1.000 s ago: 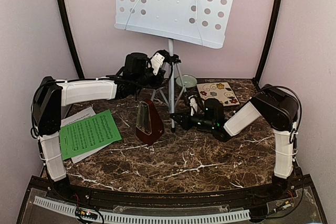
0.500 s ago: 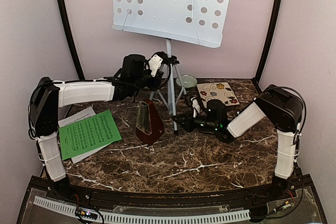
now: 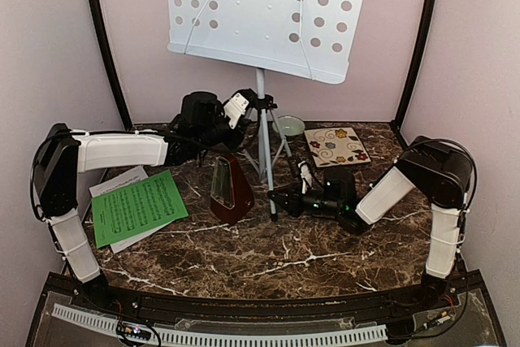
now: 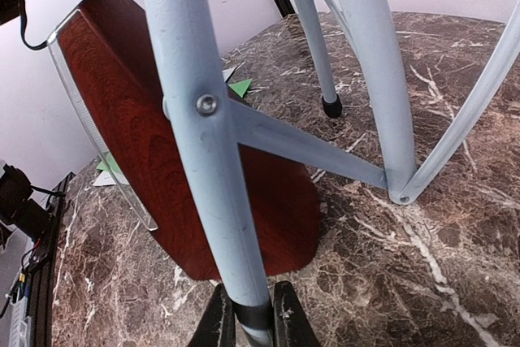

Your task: Set up the instrument practice props

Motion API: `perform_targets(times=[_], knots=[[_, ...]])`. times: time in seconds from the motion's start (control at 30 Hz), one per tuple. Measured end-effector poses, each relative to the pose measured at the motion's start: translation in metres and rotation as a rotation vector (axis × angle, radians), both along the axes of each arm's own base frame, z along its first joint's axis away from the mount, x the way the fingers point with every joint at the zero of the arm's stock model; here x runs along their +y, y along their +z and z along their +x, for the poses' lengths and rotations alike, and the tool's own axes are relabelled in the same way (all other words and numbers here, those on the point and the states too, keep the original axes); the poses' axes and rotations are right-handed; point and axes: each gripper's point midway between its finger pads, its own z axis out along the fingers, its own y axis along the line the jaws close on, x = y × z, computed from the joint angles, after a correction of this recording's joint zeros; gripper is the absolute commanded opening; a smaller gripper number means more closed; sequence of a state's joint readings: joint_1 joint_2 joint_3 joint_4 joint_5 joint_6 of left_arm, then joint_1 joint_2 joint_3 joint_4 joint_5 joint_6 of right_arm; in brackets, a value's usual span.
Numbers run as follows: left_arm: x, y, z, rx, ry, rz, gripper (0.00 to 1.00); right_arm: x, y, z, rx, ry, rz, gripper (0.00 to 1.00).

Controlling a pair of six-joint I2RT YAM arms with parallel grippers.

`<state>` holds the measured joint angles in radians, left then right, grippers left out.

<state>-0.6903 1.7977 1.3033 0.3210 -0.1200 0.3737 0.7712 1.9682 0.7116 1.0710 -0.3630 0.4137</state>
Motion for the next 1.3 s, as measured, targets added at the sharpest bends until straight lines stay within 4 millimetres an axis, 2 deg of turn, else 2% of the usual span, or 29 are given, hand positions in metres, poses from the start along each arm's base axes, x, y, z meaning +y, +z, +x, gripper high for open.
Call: perform_targets(times=[0.2, 0.6, 0.83, 0.97, 1.03, 1.13, 1.3], knots=[[0.001, -0.002, -0.006, 0.018, -0.017, 0.016, 0.0, 0.001, 0.0, -0.009, 0.011, 0.002, 0.008, 0.0], [0.0, -0.003, -0.01, 0.081, -0.051, 0.043, 0.0, 0.001, 0.001, -0.011, 0.011, 0.003, 0.012, 0.02], [-0.001, -0.003, -0.011, 0.087, -0.078, 0.044, 0.01, -0.004, 0.006, -0.013, 0.013, 0.0, -0.02, 0.45], [0.0, -0.003, -0.012, 0.09, -0.089, 0.046, 0.02, -0.012, 0.037, -0.007, -0.038, -0.003, -0.006, 0.64], [-0.001, -0.003, -0.013, 0.091, -0.095, 0.047, 0.06, -0.02, 0.054, 0.0, -0.074, -0.014, 0.01, 0.68], [-0.001, -0.003, -0.014, 0.092, -0.101, 0.046, 0.2, -0.035, 0.073, 0.02, -0.122, -0.056, 0.013, 0.69], [0.003, -0.012, -0.017, 0.128, -0.098, 0.07, 0.41, -0.047, 0.083, 0.048, -0.187, -0.114, -0.048, 0.7]])
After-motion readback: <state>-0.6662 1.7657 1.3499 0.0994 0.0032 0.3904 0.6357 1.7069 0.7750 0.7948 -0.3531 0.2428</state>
